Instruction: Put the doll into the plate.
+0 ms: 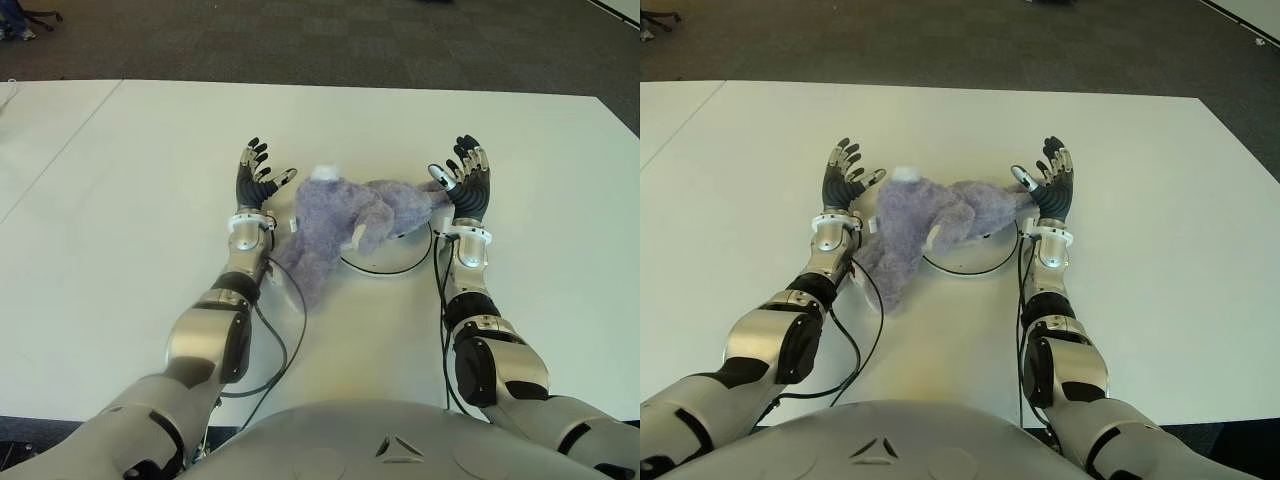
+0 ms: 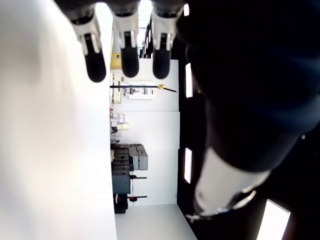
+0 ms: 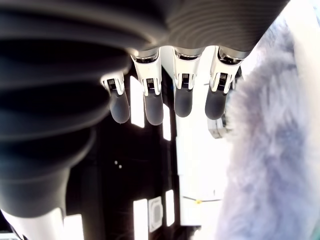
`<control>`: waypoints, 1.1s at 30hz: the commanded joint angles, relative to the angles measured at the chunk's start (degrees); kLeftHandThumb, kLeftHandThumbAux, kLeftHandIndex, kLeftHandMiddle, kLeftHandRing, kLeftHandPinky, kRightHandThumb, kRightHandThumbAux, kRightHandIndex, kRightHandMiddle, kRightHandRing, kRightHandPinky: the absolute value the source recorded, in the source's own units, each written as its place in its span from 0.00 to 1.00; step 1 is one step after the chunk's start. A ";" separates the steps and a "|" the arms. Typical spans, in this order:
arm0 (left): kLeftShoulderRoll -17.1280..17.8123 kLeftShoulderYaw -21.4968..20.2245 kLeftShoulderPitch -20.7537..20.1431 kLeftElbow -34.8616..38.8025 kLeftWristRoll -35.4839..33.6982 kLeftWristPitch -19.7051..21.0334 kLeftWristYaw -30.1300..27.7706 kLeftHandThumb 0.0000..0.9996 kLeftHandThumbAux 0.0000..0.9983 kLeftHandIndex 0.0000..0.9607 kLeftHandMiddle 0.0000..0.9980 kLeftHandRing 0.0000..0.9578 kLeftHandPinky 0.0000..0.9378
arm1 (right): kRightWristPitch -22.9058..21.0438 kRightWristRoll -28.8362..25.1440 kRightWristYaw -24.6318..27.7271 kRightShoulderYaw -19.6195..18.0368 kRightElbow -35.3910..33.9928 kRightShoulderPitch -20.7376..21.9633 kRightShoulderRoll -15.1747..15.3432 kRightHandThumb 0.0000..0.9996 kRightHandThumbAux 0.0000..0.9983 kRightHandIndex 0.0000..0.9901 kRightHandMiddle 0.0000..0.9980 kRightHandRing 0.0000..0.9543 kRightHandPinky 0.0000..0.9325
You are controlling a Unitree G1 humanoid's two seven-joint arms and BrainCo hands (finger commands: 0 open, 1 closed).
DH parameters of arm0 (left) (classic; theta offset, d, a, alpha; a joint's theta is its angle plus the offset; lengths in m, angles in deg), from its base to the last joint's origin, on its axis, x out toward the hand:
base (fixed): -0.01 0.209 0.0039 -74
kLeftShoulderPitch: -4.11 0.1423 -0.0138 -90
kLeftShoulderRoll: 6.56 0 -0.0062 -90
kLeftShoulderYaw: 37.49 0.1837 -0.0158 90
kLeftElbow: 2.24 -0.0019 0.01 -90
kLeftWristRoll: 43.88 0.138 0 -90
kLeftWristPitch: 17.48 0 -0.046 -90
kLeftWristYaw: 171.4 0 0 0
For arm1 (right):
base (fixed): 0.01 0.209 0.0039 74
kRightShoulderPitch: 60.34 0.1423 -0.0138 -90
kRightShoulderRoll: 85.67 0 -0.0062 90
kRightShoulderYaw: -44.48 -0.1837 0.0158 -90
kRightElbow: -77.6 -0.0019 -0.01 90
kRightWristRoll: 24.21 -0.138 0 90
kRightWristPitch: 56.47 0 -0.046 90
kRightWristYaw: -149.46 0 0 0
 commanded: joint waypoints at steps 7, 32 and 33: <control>-4.10 -4.91 15.09 -7.11 -2.99 2.54 -3.46 0.03 0.91 0.14 0.18 0.18 0.21 | 4.77 4.73 -9.04 0.88 18.81 -22.88 -2.68 0.00 0.80 0.14 0.15 0.15 0.19; -4.25 -6.88 15.10 -7.07 -1.88 3.14 -4.10 0.02 0.89 0.14 0.19 0.19 0.22 | 5.26 5.88 -12.05 2.68 18.85 -23.18 -2.68 0.00 0.78 0.11 0.13 0.13 0.16; -4.26 -6.94 15.11 -7.07 -1.90 3.08 -4.12 0.02 0.89 0.15 0.19 0.19 0.21 | 5.28 5.84 -12.04 2.67 18.86 -23.16 -2.68 0.00 0.78 0.11 0.13 0.13 0.16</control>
